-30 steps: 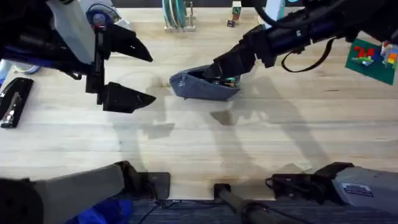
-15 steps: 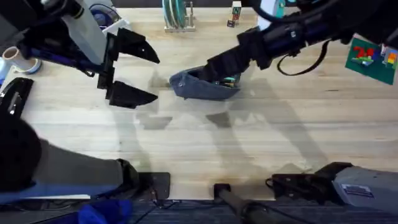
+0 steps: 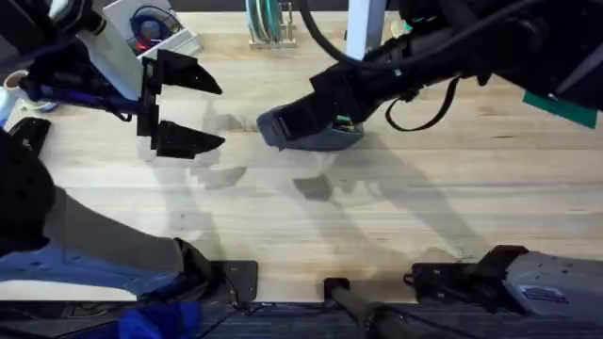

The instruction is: Unzip the bag, pick up the pens from the table one at a time and place them inside, then zip the bag closed.

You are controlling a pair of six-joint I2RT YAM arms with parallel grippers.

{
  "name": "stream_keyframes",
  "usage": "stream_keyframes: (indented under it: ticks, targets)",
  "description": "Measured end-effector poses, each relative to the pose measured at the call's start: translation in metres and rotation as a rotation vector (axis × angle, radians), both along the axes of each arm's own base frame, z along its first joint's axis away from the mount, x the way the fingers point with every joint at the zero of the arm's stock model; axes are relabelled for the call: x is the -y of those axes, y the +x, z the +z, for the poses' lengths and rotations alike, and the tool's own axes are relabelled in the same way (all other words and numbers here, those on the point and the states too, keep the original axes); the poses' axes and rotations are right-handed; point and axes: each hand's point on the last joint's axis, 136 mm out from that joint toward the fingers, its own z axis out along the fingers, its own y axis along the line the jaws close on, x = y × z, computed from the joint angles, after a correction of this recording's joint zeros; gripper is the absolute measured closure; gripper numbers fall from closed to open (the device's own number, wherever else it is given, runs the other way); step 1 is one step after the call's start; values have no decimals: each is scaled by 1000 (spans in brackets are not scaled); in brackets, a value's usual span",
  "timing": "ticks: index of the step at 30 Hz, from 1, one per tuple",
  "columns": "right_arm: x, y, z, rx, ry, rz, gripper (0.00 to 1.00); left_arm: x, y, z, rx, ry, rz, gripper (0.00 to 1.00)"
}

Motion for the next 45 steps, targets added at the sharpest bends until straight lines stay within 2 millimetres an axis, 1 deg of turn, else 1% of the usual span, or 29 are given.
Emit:
stream_keyframes:
  ticks: [3,10,15,20,23,26,31,33,37,40,45]
  targets:
    - [-2,2,1,-17,6,-35,4,-1,3,-4,-3,-8,3,6]
    - [-7,2,-2,-34,-22,-117,4,-4,11,-24,-46,-37,6,6]
    - [-15,6,2,-25,-3,-161,5,-6,15,-38,-71,-51,7,6]
    - [-16,12,5,-23,9,-205,5,-6,18,-51,-108,-77,9,6]
    - [-14,14,5,-28,6,-229,5,-1,18,-58,-140,-96,-3,6]
    - [-13,15,4,-34,5,-243,5,10,16,-61,-171,-114,-33,6]
    - [-13,16,4,-47,8,-258,5,29,13,-63,-173,-113,-95,6]
    - [-13,16,4,-52,8,-268,4,35,10,-68,-174,-113,-111,6]
    - [-11,16,1,-81,1,-306,5,37,3,-78,-179,-114,-110,6]
    - [-13,14,0,-98,0,-320,5,36,1,-84,-175,-114,-102,6]
    - [-24,8,-15,-121,-38,-332,6,34,5,-87,-148,-106,-100,6]
